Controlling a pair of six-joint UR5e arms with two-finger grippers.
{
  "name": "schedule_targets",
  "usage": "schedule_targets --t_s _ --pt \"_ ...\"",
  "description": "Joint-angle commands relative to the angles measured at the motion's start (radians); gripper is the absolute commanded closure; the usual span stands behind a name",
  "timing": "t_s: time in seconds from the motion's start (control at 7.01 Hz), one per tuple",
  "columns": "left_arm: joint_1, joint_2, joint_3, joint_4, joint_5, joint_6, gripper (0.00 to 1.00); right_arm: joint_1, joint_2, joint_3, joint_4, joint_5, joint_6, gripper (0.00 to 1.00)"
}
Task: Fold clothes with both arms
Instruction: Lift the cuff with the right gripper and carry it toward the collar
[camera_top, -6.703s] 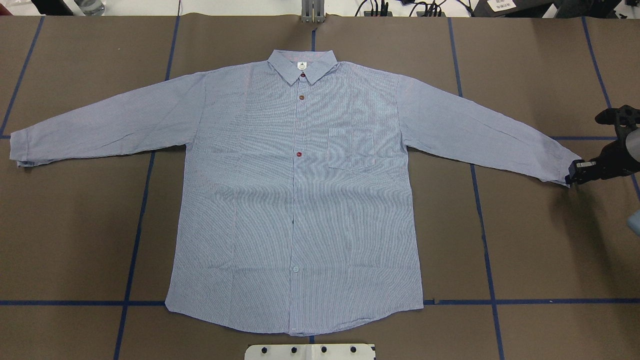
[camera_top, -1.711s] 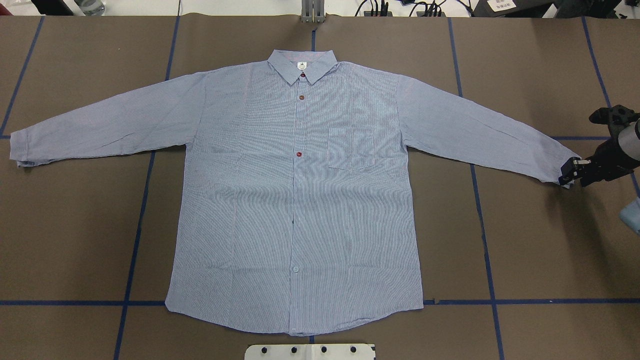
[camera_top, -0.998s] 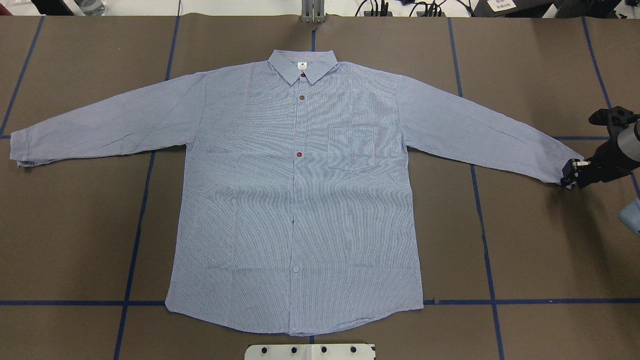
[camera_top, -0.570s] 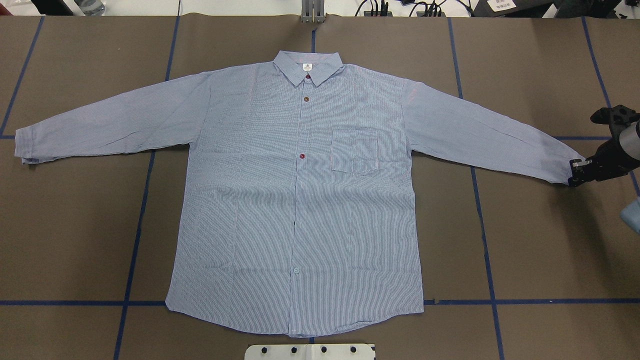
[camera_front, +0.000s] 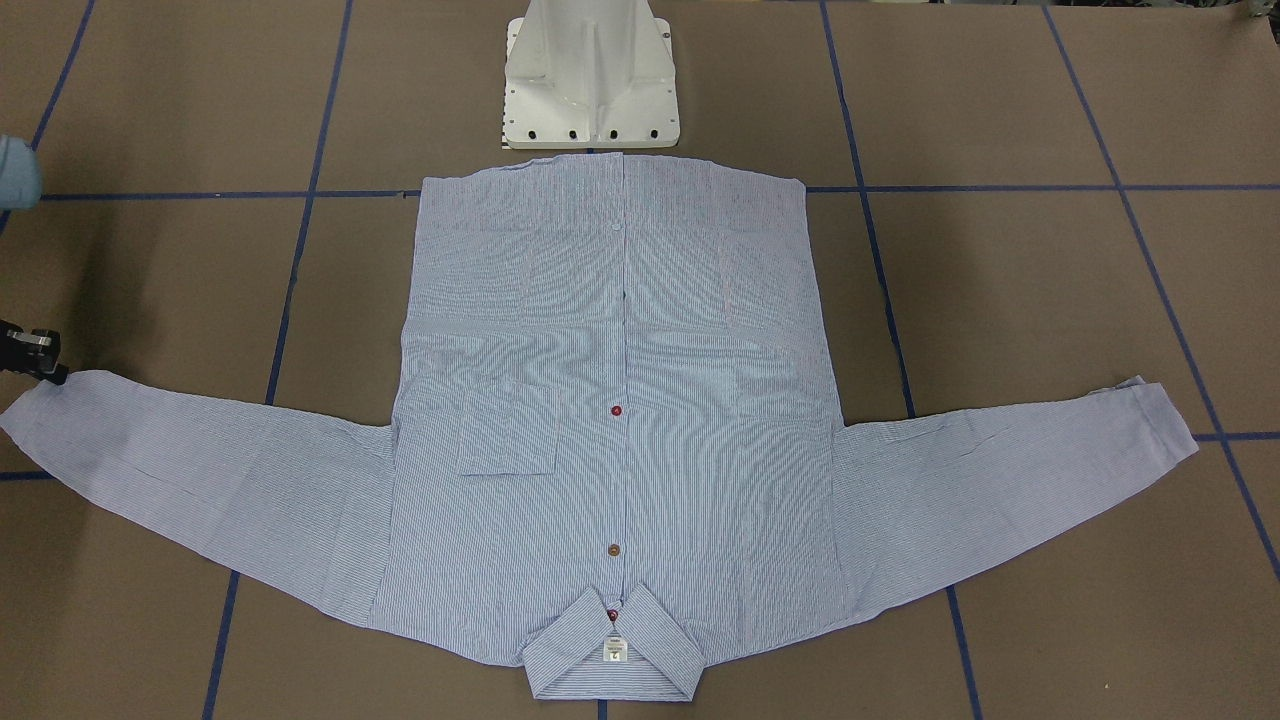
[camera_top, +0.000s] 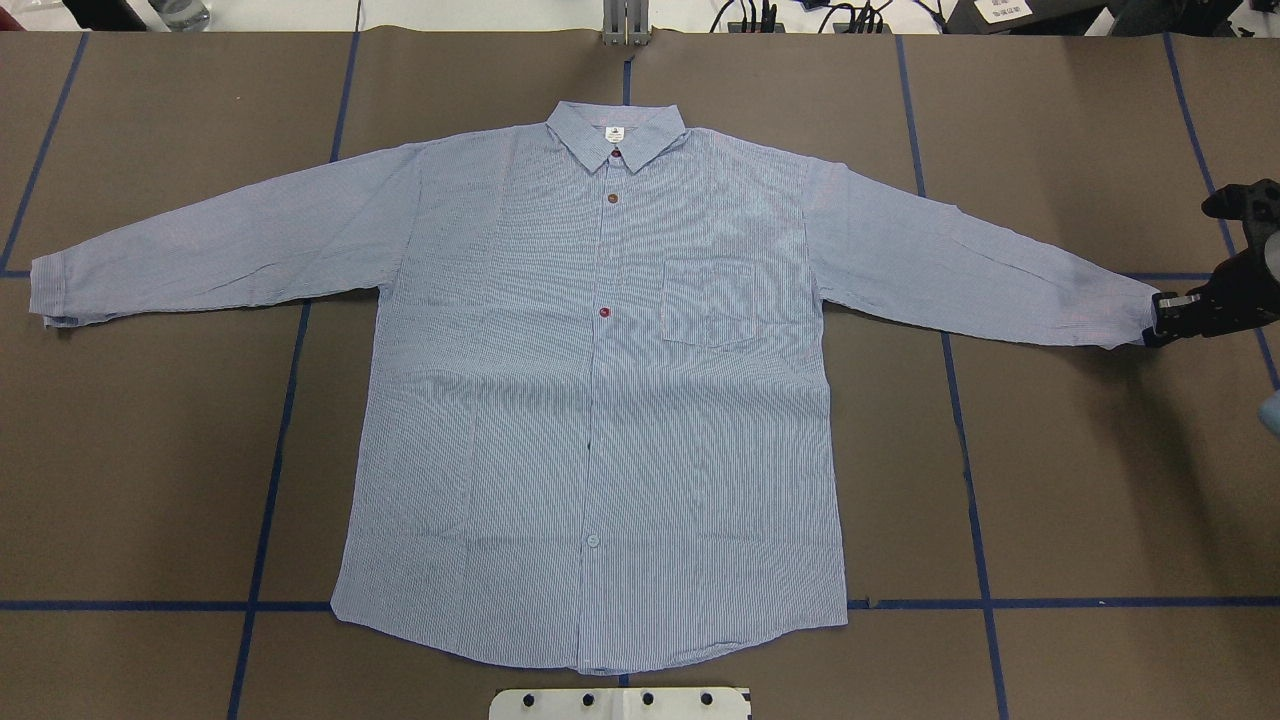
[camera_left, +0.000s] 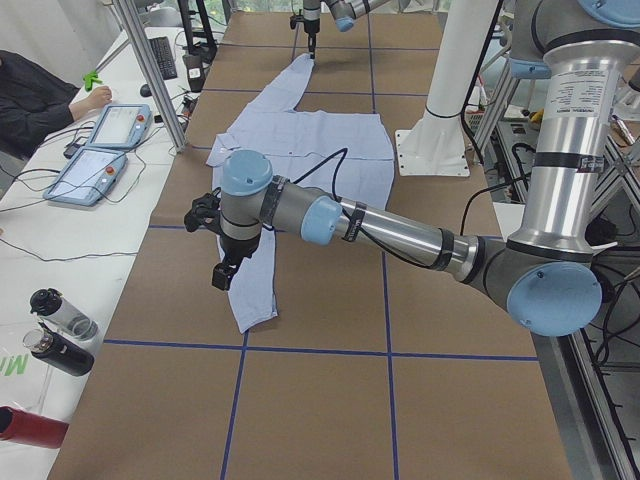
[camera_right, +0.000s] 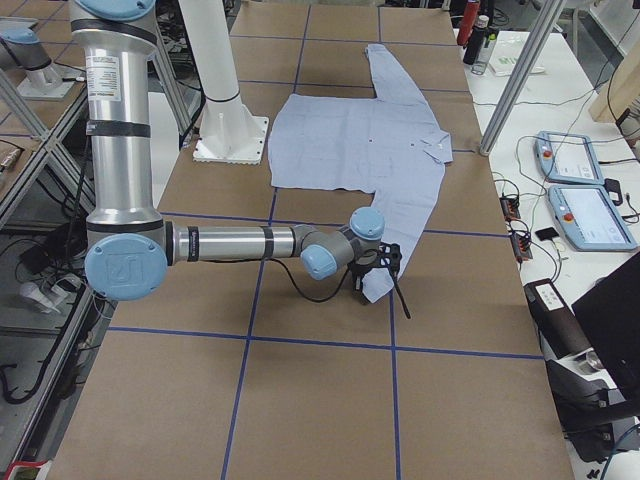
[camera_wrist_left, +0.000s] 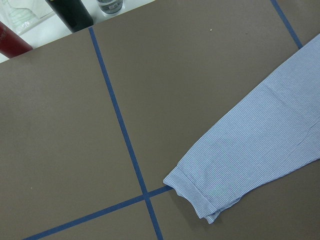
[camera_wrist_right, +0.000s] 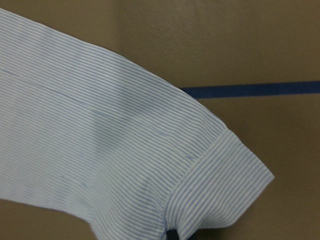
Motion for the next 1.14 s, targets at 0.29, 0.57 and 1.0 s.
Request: schedule_targets --t_s 0.29,0.57,1.0 --pt "-0.001 0.008 0.001 0.0 0.002 0.0 0.01 -0.057 0.191 0.209 -0.006 0.029 0.0 1.0" --pt "0.001 0.015 0.002 0.0 0.002 0.002 0.01 -0.134 0.458 0.169 -0.111 0.012 0.0 1.0" --pt "0.003 0.015 0.023 0.0 0.002 0.002 0.01 -0.299 0.852 -0.054 -0.302 -0.236 0.0 1.0"
